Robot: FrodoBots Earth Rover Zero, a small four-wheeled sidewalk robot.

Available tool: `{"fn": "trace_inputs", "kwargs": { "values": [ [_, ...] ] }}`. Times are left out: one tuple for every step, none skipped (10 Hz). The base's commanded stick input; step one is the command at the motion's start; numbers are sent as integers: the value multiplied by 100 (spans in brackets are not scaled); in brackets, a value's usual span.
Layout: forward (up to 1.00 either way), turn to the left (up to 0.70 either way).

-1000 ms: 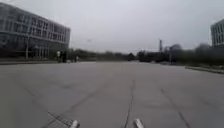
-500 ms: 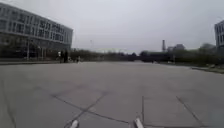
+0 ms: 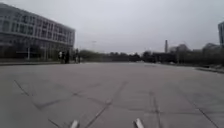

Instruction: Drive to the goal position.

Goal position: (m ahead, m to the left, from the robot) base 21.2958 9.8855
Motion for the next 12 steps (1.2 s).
{"fn": "trace_inputs", "kwargs": {
  "values": [
    [100, 2],
    [100, 2],
    [100, 2],
    [100, 2],
    [100, 2],
    [100, -18],
    [100, -38],
    [100, -38],
    [100, -38],
    [100, -38],
    [100, -38],
    [100, -38]
  ]
}}
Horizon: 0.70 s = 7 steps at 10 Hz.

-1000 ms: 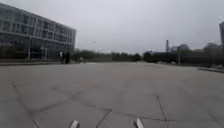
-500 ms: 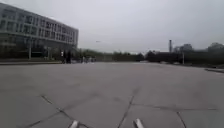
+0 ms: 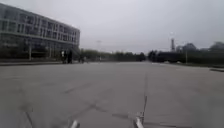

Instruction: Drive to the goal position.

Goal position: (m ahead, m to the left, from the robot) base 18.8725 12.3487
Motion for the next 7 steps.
{"fn": "trace_inputs", "kwargs": {
  "values": [
    [100, -38],
    [100, -38],
    [100, -38],
    [100, -38],
    [100, -38],
    [100, -38],
    [100, -4]
  ]
}}
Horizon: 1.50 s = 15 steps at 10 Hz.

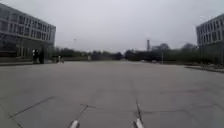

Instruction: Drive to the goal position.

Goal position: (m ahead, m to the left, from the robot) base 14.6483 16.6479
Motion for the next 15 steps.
{"fn": "trace_inputs", "kwargs": {
  "values": [
    [100, 2],
    [100, 2],
    [100, 2],
    [100, 2],
    [100, 2],
    [100, 2],
    [100, 2],
    [100, 2],
    [100, 2],
    [100, 2],
    [100, 2],
    [100, 2],
    [100, 2],
    [100, 2],
    [100, 2]
  ]
}}
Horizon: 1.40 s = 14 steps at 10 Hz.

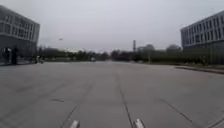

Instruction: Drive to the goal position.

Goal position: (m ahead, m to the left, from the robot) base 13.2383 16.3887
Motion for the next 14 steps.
{"fn": "trace_inputs", "kwargs": {
  "values": [
    [100, 2],
    [100, 2],
    [100, 2],
    [100, 2],
    [100, 2],
    [100, 2],
    [100, 2],
    [100, 2],
    [100, 2],
    [100, 2],
    [100, 2],
    [100, 2],
    [100, 2],
    [100, 2]
  ]
}}
